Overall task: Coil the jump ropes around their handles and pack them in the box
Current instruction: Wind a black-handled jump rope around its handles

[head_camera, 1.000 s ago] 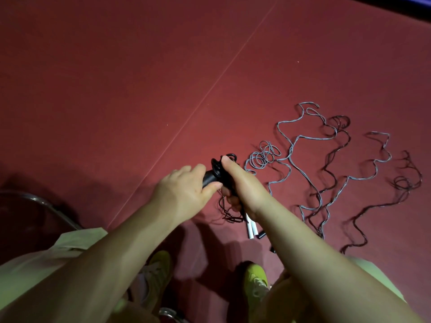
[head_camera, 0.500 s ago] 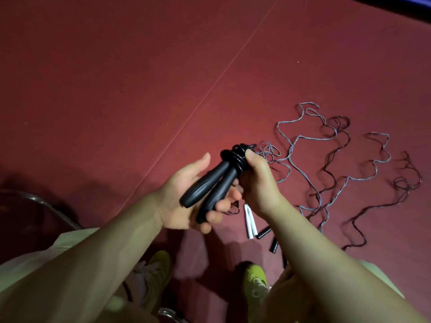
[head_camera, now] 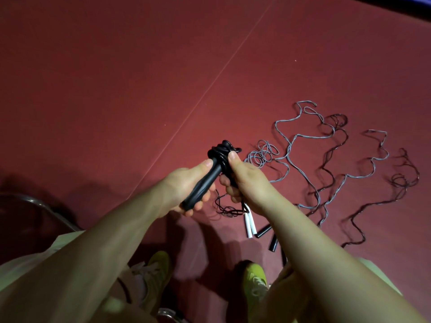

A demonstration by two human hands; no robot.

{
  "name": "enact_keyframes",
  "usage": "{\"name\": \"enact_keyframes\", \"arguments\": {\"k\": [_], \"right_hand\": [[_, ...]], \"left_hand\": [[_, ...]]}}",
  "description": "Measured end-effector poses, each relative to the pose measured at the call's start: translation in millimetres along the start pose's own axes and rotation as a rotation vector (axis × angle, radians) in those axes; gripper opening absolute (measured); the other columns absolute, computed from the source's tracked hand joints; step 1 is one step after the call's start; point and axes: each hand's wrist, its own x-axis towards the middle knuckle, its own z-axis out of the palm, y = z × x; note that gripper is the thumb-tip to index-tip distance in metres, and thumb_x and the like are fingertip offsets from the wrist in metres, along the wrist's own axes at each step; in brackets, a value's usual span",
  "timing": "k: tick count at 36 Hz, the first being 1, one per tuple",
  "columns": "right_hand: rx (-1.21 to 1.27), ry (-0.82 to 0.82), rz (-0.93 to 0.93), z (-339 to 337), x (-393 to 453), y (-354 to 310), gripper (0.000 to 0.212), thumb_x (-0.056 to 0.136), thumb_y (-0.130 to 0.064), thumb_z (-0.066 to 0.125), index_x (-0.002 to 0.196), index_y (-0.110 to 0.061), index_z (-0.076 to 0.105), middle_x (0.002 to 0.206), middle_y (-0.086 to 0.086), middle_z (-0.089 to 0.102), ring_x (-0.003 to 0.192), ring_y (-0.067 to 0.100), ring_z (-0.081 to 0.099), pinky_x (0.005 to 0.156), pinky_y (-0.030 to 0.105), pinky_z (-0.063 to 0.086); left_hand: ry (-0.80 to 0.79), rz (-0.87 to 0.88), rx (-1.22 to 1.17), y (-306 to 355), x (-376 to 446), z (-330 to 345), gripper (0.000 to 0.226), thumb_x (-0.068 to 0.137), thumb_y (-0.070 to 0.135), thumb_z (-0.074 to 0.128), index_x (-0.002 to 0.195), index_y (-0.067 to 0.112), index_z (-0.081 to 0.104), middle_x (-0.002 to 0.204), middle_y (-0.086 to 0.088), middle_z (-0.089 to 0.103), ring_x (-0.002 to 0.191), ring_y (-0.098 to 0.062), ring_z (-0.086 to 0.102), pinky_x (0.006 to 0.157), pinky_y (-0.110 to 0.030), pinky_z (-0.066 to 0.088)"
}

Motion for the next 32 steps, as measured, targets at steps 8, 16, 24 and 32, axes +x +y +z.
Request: {"name": "enact_keyframes", "arguments": {"k": [8, 16, 24, 32], "right_hand": [[-0.285, 0.032, 0.055, 1.2, 0.2, 8.0, 0.063, 0.102, -0.052, 0.02, 0.097, -0.006, 0.063, 0.069, 0.005, 0.057, 0.056, 0.02, 0.045, 0.051, 0.024, 0.036], [-0.098, -0.01, 0.125, 6.4, 4.5, 14.4, 0.067, 0.084, -0.074, 0.04, 0.094, -0.012, 0.062, 0.062, -0.003, 0.055, 0.051, 0.015, 0.041, 0.05, 0.027, 0.029], [0.016, 0.047, 0.046, 6.8, 7.1, 11.0, 0.044, 0.069, -0.062, 0.055, 0.067, -0.018, 0.053, 0.056, 0.001, 0.046, 0.048, 0.017, 0.033, 0.051, 0.032, 0.023], [0.317, -0.155, -0.154, 4.2, 2.2, 10.0, 0.051, 0.059, -0.051, 0.057, 0.082, -0.006, 0.049, 0.05, -0.002, 0.04, 0.043, 0.011, 0.035, 0.049, 0.029, 0.024]], "left_hand": [[0.256, 0.108, 0.449, -7.2, 11.2, -9.9, 0.06, 0.092, 0.062, 0.038, 0.081, 0.008, 0.061, 0.063, -0.004, 0.06, 0.053, -0.02, 0.051, 0.055, -0.028, 0.039], [0.366, 0.146, 0.74, -6.9, 11.0, -8.4, 0.041, 0.089, 0.062, 0.043, 0.082, 0.023, 0.054, 0.074, 0.005, 0.054, 0.074, -0.018, 0.052, 0.062, -0.033, 0.033], [0.365, 0.23, 0.663, -9.7, 10.2, -6.0, 0.04, 0.08, 0.065, 0.054, 0.082, 0.025, 0.053, 0.074, 0.005, 0.058, 0.071, -0.016, 0.056, 0.064, -0.033, 0.039], [-0.21, -0.054, -0.135, 6.4, -9.9, 0.1, 0.043, 0.071, 0.058, 0.056, 0.073, 0.019, 0.074, 0.062, 0.006, 0.066, 0.058, -0.01, 0.06, 0.058, -0.024, 0.046]]}}
